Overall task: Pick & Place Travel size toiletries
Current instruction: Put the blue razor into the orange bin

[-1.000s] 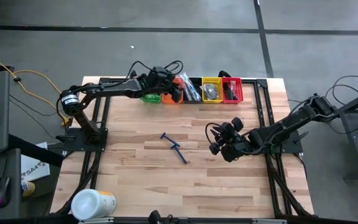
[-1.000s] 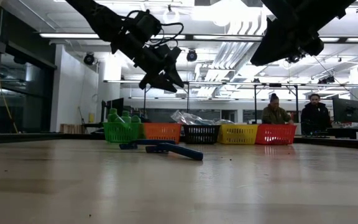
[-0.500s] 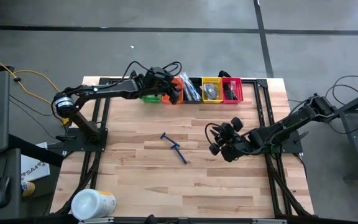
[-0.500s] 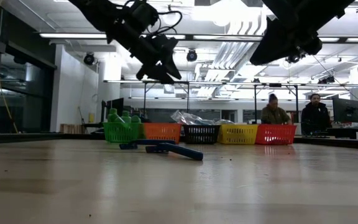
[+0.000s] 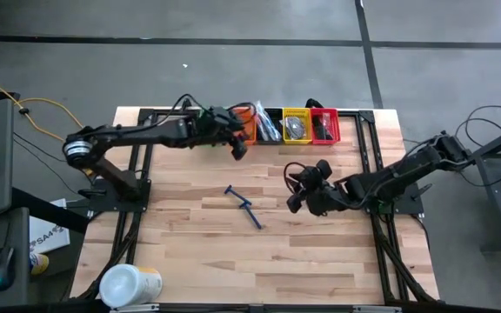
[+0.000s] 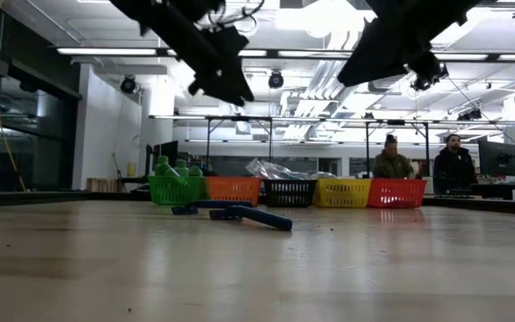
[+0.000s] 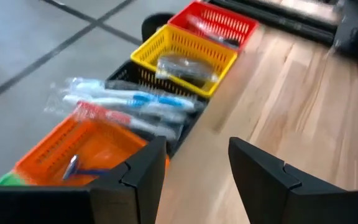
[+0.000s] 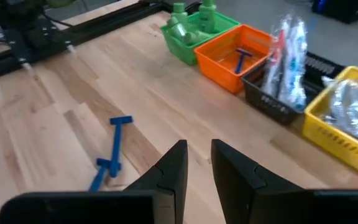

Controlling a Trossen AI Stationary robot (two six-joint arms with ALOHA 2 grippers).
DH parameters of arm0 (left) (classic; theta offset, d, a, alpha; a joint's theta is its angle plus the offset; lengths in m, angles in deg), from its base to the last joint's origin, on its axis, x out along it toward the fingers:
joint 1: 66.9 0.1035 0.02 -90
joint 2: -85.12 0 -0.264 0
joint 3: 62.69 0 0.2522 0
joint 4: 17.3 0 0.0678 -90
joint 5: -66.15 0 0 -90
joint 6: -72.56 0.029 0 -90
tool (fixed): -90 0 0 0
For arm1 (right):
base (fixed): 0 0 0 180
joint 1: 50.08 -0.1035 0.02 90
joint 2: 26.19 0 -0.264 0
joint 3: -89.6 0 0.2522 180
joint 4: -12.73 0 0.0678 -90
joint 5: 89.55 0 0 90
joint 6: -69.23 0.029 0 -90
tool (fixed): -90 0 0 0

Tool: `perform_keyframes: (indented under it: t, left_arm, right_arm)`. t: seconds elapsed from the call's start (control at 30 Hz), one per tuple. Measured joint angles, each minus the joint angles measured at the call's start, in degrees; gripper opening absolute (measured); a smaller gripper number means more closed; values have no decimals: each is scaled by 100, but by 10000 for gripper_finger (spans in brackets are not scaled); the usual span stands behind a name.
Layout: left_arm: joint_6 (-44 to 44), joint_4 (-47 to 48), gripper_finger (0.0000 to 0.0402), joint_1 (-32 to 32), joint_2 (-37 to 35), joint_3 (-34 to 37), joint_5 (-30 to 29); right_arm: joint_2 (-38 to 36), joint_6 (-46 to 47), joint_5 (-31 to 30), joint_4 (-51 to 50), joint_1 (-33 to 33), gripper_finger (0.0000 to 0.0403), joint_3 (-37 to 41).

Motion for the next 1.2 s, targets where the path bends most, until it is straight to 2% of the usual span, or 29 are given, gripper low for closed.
perform_keyframes:
  t: [0.13, 0.33, 0.43, 0.53, 0.67, 0.8, 0.93, 1.2]
  left_arm:
    - [87, 109, 174, -411, -410, 348, -357]
    - [-279, 224, 174, -852, -1429, 1494, -671]
    - [-570, 151, 174, -1095, -2012, 2107, -789]
    - [-785, 158, 174, -1366, -2573, 2619, -986]
    - [-955, 203, 174, -1657, -3080, 3055, -1024]
    - [-948, 316, 174, -1863, -3108, 3163, -598]
    - [-928, 390, 174, -1985, -2995, 3168, -536]
    - [-795, 450, 174, -2043, -3007, 3168, -557]
  right_arm:
    - [0, -185, 365, 267, 142, 66, 0]
    - [30, -691, 843, 963, 207, 66, 0]
    - [243, -1012, 962, 1451, 208, 66, 0]
    - [535, -1158, 1359, 1853, 315, 66, -29]
    - [990, -1152, 1868, 1785, 469, 66, -280]
    - [1312, -1374, 2142, 1834, 573, 66, -425]
    - [1731, -1531, 2461, 1829, 750, 79, -520]
    - [2726, -2328, 2458, 2225, 781, 168, -798]
